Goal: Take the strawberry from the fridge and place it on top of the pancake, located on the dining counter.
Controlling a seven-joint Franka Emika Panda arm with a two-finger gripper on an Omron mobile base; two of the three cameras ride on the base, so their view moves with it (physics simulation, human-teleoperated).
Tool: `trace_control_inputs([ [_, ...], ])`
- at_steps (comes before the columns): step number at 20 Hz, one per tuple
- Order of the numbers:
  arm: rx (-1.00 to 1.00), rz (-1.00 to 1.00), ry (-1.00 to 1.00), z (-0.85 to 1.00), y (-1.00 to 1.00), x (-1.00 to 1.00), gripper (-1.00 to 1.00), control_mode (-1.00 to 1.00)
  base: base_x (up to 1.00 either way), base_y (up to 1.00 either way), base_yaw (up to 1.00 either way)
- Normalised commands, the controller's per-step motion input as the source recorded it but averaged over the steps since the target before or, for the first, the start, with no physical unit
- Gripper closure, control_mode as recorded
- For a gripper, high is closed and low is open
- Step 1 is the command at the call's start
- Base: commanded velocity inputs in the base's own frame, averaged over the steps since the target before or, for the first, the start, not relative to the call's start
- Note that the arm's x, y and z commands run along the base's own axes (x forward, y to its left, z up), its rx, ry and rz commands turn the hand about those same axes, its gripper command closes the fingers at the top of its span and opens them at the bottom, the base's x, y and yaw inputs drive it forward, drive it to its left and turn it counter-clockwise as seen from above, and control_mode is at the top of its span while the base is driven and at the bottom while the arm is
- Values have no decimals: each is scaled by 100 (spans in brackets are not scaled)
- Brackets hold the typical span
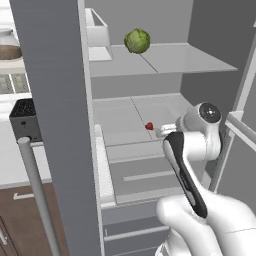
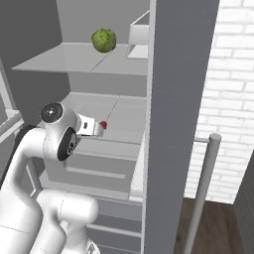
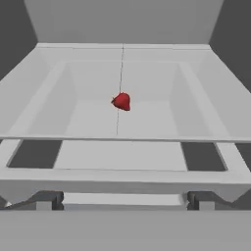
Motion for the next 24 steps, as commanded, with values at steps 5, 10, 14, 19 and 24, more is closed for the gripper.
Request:
trace_control_inputs([
  [5,0,-1,1,10,0,78,-100,-100,0,0,0],
  [10,0,0,-2,-26,1,68,-100,-100,0,0,0],
  [14,-3,-3,0,-33,16,61,-100,-100,0,0,0],
  [19,0,-2,0,-25,8,53,-100,-100,0,0,0],
  [24,0,0,0,-20,3,55,-100,-100,0,0,0],
])
